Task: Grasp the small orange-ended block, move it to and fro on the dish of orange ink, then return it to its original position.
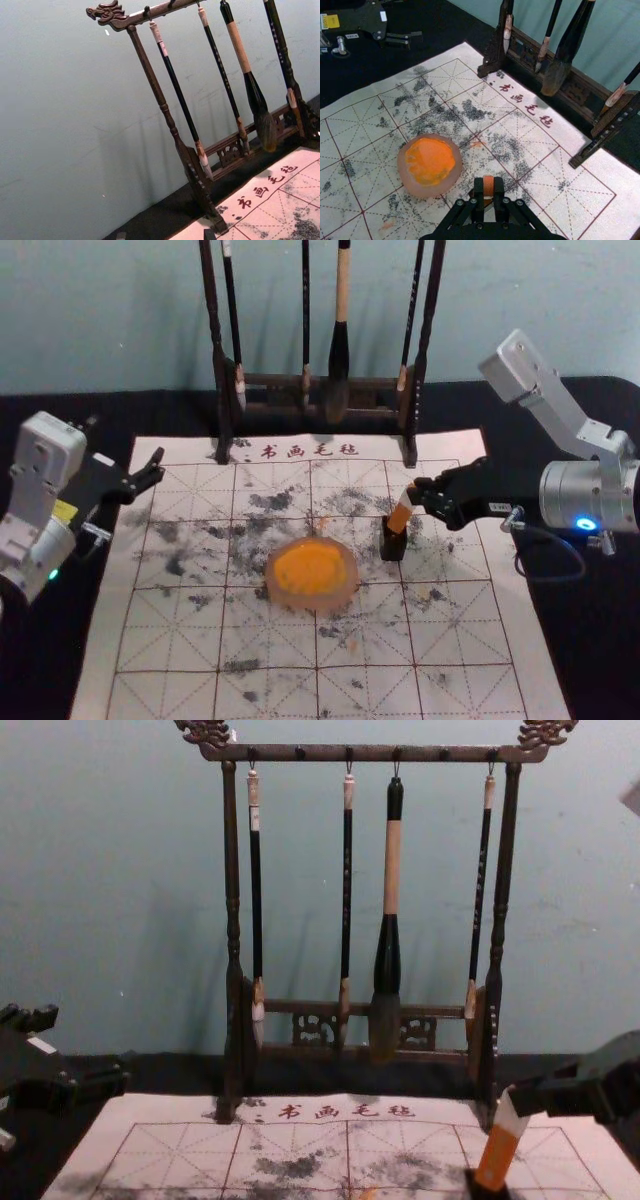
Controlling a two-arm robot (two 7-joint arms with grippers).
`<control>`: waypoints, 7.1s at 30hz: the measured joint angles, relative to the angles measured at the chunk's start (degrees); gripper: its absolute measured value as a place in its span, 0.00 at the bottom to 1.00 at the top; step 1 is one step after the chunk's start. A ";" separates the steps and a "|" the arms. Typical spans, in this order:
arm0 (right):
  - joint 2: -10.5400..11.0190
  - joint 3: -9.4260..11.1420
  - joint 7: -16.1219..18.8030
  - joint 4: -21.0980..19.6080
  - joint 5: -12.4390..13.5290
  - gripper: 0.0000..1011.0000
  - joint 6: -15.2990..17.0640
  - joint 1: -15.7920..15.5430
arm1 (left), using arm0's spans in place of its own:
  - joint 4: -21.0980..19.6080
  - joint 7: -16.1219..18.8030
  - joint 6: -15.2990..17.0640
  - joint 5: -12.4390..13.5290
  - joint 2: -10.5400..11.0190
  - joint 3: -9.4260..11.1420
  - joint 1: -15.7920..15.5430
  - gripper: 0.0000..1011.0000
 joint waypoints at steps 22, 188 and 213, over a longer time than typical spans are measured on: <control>0.69 0.18 -1.04 -0.56 0.87 0.11 -0.41 -0.72 | 0.00 0.00 0.00 0.00 0.00 0.00 0.00 0.99; -12.40 13.28 -19.48 7.36 -7.46 0.99 -36.04 -20.38 | 0.00 0.00 0.00 0.00 0.00 0.00 0.00 0.99; -12.35 13.27 -19.43 7.31 -7.38 0.99 -35.95 -20.37 | 0.00 0.00 0.00 0.00 0.00 0.00 0.00 0.99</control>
